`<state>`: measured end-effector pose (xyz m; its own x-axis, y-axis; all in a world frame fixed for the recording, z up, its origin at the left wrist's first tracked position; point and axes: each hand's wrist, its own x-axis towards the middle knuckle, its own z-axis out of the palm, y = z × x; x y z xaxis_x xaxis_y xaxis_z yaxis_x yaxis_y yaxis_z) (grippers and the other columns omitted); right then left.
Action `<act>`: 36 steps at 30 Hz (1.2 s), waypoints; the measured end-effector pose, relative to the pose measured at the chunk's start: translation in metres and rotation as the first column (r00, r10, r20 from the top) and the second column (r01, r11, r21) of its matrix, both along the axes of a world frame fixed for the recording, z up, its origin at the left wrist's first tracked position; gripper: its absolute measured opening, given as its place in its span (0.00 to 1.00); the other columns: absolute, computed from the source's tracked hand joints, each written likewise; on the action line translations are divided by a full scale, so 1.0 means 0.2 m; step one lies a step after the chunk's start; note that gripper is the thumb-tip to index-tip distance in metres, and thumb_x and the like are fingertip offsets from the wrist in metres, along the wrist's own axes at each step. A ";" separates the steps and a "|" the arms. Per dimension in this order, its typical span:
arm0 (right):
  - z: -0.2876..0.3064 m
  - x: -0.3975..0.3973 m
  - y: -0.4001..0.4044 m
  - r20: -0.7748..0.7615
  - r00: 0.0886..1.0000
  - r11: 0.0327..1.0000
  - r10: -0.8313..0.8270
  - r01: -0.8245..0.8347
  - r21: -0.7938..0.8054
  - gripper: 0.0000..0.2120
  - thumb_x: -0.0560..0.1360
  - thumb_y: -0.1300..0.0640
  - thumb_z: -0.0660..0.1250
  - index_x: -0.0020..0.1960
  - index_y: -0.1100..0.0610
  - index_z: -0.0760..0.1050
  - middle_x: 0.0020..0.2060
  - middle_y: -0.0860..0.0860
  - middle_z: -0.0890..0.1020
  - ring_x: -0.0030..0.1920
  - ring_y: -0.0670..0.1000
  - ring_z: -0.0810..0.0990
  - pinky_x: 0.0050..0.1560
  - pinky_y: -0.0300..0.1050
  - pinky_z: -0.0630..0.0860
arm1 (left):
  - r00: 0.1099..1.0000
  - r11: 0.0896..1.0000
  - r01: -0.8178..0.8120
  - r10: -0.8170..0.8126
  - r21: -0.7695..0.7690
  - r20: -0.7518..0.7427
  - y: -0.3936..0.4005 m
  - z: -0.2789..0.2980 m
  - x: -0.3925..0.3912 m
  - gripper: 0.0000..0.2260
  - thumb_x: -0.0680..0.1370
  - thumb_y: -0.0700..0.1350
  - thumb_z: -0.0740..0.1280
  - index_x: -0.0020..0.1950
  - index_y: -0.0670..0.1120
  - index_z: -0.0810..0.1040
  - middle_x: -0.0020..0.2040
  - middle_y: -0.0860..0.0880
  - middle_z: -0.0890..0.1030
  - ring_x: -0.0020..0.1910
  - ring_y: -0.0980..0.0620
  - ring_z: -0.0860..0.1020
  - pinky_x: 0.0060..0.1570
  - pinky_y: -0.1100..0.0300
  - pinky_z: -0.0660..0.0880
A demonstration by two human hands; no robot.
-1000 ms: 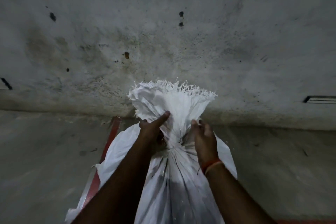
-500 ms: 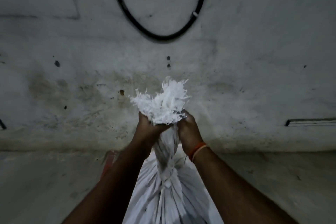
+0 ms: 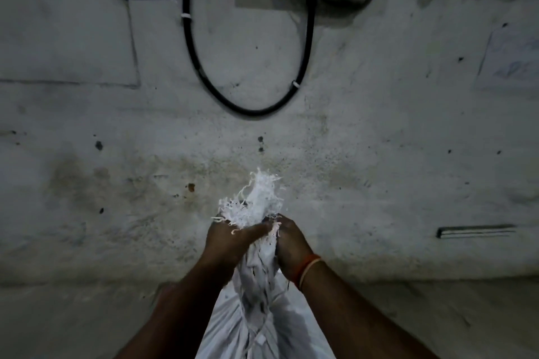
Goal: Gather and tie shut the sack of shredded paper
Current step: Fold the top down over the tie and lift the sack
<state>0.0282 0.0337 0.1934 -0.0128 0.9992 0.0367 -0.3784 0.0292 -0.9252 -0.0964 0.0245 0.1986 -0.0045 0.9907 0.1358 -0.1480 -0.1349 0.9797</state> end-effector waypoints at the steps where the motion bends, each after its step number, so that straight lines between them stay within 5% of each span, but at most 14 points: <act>1: 0.00 0.00 0.00 0.002 0.999 0.999 -0.033 0.033 0.023 0.15 0.78 0.68 0.58 0.49 0.60 0.84 0.45 0.62 0.86 0.49 0.63 0.84 0.51 0.52 0.81 | 0.995 0.996 -0.091 0.092 -0.023 0.042 0.01 -0.01 0.00 0.24 0.61 0.42 0.84 0.55 0.44 0.85 0.51 0.44 0.88 0.51 0.45 0.86 0.58 0.43 0.81; 6: 0.02 0.05 -0.07 0.070 0.997 0.995 0.021 -0.028 0.095 0.13 0.79 0.66 0.59 0.58 0.59 0.78 0.49 0.56 0.87 0.48 0.54 0.85 0.48 0.46 0.81 | 0.907 0.936 -0.310 0.345 -0.169 0.242 0.07 -0.05 -0.01 0.36 0.48 0.56 0.85 0.53 0.45 0.84 0.48 0.47 0.88 0.47 0.45 0.87 0.58 0.42 0.81; 10: -0.07 0.13 -0.10 0.237 0.962 0.989 -0.139 0.124 0.076 0.13 0.71 0.63 0.62 0.49 0.59 0.83 0.48 0.64 0.85 0.48 0.63 0.83 0.46 0.52 0.76 | 0.888 0.925 -0.243 0.333 -0.292 0.317 0.03 0.02 0.01 0.47 0.46 0.56 0.86 0.60 0.43 0.77 0.52 0.42 0.85 0.48 0.41 0.86 0.51 0.38 0.82; 13: -0.07 0.13 -0.10 0.130 0.982 0.988 -0.137 0.145 -0.055 0.17 0.66 0.52 0.66 0.49 0.62 0.83 0.51 0.69 0.83 0.49 0.66 0.81 0.47 0.58 0.75 | 0.905 0.933 -0.085 0.219 -0.350 0.364 0.06 0.00 -0.01 0.58 0.44 0.55 0.89 0.70 0.45 0.69 0.58 0.39 0.82 0.51 0.38 0.85 0.49 0.36 0.82; 15: -0.06 0.15 -0.10 0.011 0.997 0.988 -0.083 0.084 -0.130 0.23 0.66 0.49 0.63 0.55 0.58 0.83 0.56 0.66 0.83 0.55 0.67 0.81 0.54 0.61 0.76 | 0.929 0.935 0.042 0.093 -0.352 0.358 -0.02 0.07 -0.01 0.56 0.51 0.51 0.89 0.75 0.46 0.68 0.61 0.37 0.82 0.53 0.36 0.84 0.49 0.38 0.82; 17: -0.02 0.18 -0.11 -0.075 0.997 0.998 0.015 -0.020 -0.067 0.25 0.67 0.50 0.62 0.60 0.58 0.81 0.59 0.66 0.81 0.61 0.68 0.78 0.63 0.67 0.72 | 0.929 0.947 0.174 -0.067 -0.269 0.364 -0.06 0.13 -0.02 0.38 0.65 0.44 0.84 0.71 0.38 0.73 0.59 0.36 0.84 0.53 0.38 0.85 0.45 0.48 0.84; 18: 0.00 0.20 -0.12 -0.118 0.989 0.996 0.088 -0.089 -0.007 0.28 0.65 0.51 0.66 0.63 0.58 0.79 0.61 0.67 0.79 0.63 0.69 0.76 0.67 0.69 0.67 | 0.934 0.941 0.230 -0.142 -0.248 0.328 -0.07 0.15 -0.03 0.30 0.69 0.43 0.81 0.67 0.36 0.77 0.57 0.36 0.84 0.54 0.40 0.85 0.45 0.52 0.84; 21: 0.00 0.20 -0.13 -0.002 0.960 0.943 0.281 -0.276 0.185 0.38 0.58 0.65 0.69 0.69 0.58 0.72 0.63 0.64 0.79 0.64 0.62 0.78 0.67 0.62 0.70 | 0.906 0.904 0.388 -0.338 -0.180 0.255 -0.08 0.17 -0.06 0.32 0.67 0.46 0.83 0.67 0.36 0.77 0.63 0.34 0.81 0.63 0.38 0.80 0.67 0.46 0.76; 23: -0.01 0.17 -0.11 0.241 0.958 0.940 0.154 -0.217 0.262 0.33 0.61 0.70 0.64 0.65 0.55 0.73 0.59 0.57 0.83 0.61 0.54 0.82 0.61 0.51 0.78 | 0.865 0.871 0.474 -0.434 -0.131 0.251 -0.08 0.16 -0.06 0.26 0.70 0.40 0.79 0.67 0.41 0.78 0.64 0.38 0.81 0.63 0.41 0.80 0.69 0.46 0.74; 26: 0.03 0.16 -0.10 0.364 0.918 0.933 -0.155 0.015 0.360 0.19 0.66 0.70 0.69 0.53 0.55 0.82 0.45 0.48 0.87 0.49 0.48 0.86 0.49 0.37 0.80 | 0.821 0.822 0.556 -0.520 -0.126 0.237 -0.10 0.14 -0.07 0.25 0.74 0.35 0.74 0.69 0.47 0.77 0.67 0.42 0.80 0.62 0.47 0.80 0.62 0.53 0.78; 29: 0.05 0.20 -0.04 0.340 0.889 0.928 -0.306 0.198 0.315 0.13 0.72 0.73 0.67 0.46 0.59 0.85 0.41 0.50 0.87 0.44 0.49 0.84 0.46 0.40 0.81 | 0.896 0.898 0.428 -0.406 -0.101 0.181 -0.11 0.11 -0.11 0.33 0.74 0.33 0.73 0.76 0.50 0.68 0.66 0.43 0.80 0.57 0.48 0.83 0.52 0.55 0.82; 32: 0.06 0.23 -0.01 0.367 0.886 0.926 -0.283 0.152 0.346 0.14 0.72 0.76 0.65 0.41 0.61 0.83 0.37 0.51 0.85 0.39 0.46 0.83 0.44 0.42 0.79 | 0.975 0.988 0.157 -0.153 0.013 -0.160 -0.09 0.07 -0.18 0.44 0.71 0.39 0.78 0.80 0.55 0.58 0.70 0.48 0.74 0.62 0.50 0.77 0.47 0.62 0.80; 34: 0.06 0.22 0.00 0.408 0.883 0.924 -0.231 0.068 0.376 0.14 0.72 0.78 0.64 0.39 0.61 0.79 0.36 0.53 0.83 0.36 0.45 0.81 0.42 0.42 0.78 | 0.922 0.970 0.216 -0.165 0.112 -0.351 -0.08 0.05 -0.18 0.52 0.68 0.40 0.81 0.80 0.58 0.50 0.71 0.57 0.68 0.68 0.58 0.72 0.52 0.69 0.77; 36: 0.10 0.18 0.00 0.365 0.924 0.944 -0.114 -0.014 0.330 0.11 0.73 0.77 0.62 0.43 0.63 0.78 0.36 0.53 0.82 0.35 0.45 0.81 0.41 0.41 0.79 | 0.886 0.933 0.316 -0.227 0.169 -0.405 -0.08 0.04 -0.13 0.51 0.68 0.38 0.80 0.78 0.57 0.50 0.69 0.65 0.66 0.63 0.72 0.72 0.53 0.77 0.73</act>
